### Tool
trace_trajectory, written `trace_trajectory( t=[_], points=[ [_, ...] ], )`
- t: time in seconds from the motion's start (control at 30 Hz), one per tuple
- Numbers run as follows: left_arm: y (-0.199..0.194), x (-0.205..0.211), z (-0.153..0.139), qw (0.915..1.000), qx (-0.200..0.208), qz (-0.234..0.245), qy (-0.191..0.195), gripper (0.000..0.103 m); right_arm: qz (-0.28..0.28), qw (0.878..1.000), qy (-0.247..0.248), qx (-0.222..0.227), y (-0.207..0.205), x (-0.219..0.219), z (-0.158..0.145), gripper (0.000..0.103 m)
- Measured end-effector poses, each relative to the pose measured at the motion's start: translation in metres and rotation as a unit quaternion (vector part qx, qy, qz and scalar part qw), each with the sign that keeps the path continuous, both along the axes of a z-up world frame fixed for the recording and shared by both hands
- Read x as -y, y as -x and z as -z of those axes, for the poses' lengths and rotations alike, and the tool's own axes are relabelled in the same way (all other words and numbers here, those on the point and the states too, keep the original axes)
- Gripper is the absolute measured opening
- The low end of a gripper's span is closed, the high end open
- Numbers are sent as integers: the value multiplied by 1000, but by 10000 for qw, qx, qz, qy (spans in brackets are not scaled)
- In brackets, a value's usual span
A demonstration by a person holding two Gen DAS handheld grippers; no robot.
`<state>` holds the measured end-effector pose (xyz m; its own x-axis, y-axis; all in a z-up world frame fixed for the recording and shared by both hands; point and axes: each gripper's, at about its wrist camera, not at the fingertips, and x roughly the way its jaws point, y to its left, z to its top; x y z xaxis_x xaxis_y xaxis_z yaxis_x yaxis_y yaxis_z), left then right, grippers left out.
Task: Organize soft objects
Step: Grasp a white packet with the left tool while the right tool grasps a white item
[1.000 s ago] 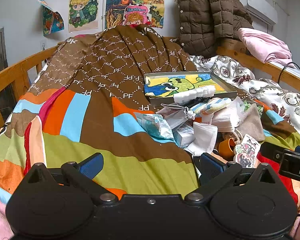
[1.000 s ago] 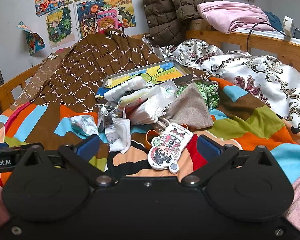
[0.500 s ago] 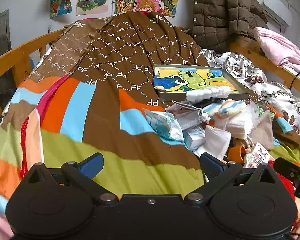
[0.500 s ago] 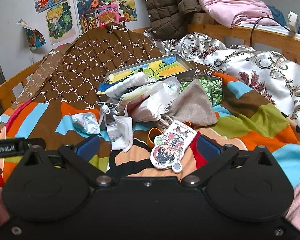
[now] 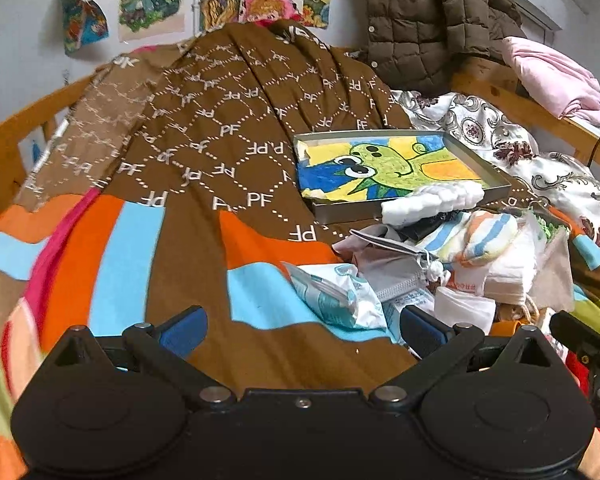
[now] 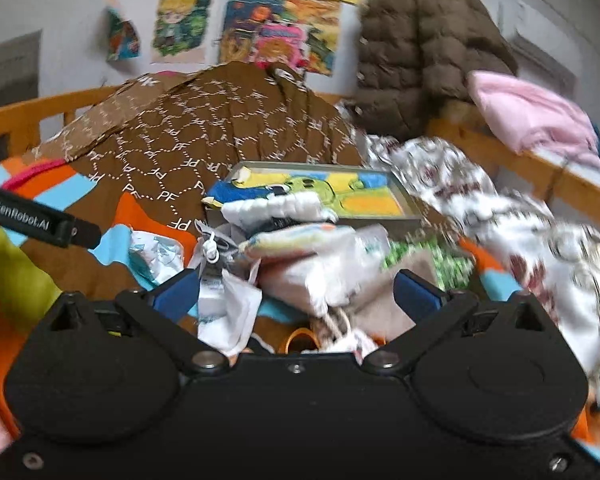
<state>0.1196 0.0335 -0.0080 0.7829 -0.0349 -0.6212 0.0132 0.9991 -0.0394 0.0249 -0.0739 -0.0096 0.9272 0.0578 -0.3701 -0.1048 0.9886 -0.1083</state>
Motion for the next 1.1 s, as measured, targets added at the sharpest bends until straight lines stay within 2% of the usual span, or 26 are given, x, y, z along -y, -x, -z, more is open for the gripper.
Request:
trace_trajectory(
  t=[0.1,0.23,0.37,0.5,0.57,0.63,0.77,0.8,0.87,1.0,1.1],
  points=[
    [-15,-6,7,9996,-114,83,244,101,-164,9996,188,117,-10,-6,1,103],
    [-35,-16,14,9961,-315,128,809,98,-568,9957,654,339,-19,-20,-2,103],
    [-51,-22,20,9909,-501,119,1246,96,-904,9867,1267,478,-34,-43,-1,102],
    [-67,-25,30,9852,-746,109,1536,87,-1291,9757,1708,459,-51,-63,3,102],
    [-73,-28,35,9821,-862,98,1674,82,-1447,9702,1900,416,-56,-72,3,95],
    [-80,-30,40,9785,-970,94,1821,77,-1568,9660,2029,326,-62,-79,5,92],
    [-88,-32,46,9751,-1053,69,1953,62,-1679,9617,2163,112,-67,-91,13,67],
    [-89,-33,47,9746,-1081,45,1959,56,-1695,9612,2176,70,-68,-94,14,66],
    [-91,-33,50,9742,-1135,8,1952,51,-1711,9604,2201,30,-68,-98,17,56],
    [-92,-36,53,9737,-1141,-31,1973,42,-1786,9591,2195,-74,-66,-102,23,48],
    [-91,-37,55,9740,-1109,-82,1974,37,-1795,9589,2192,-149,-63,-102,25,28]
  ],
)
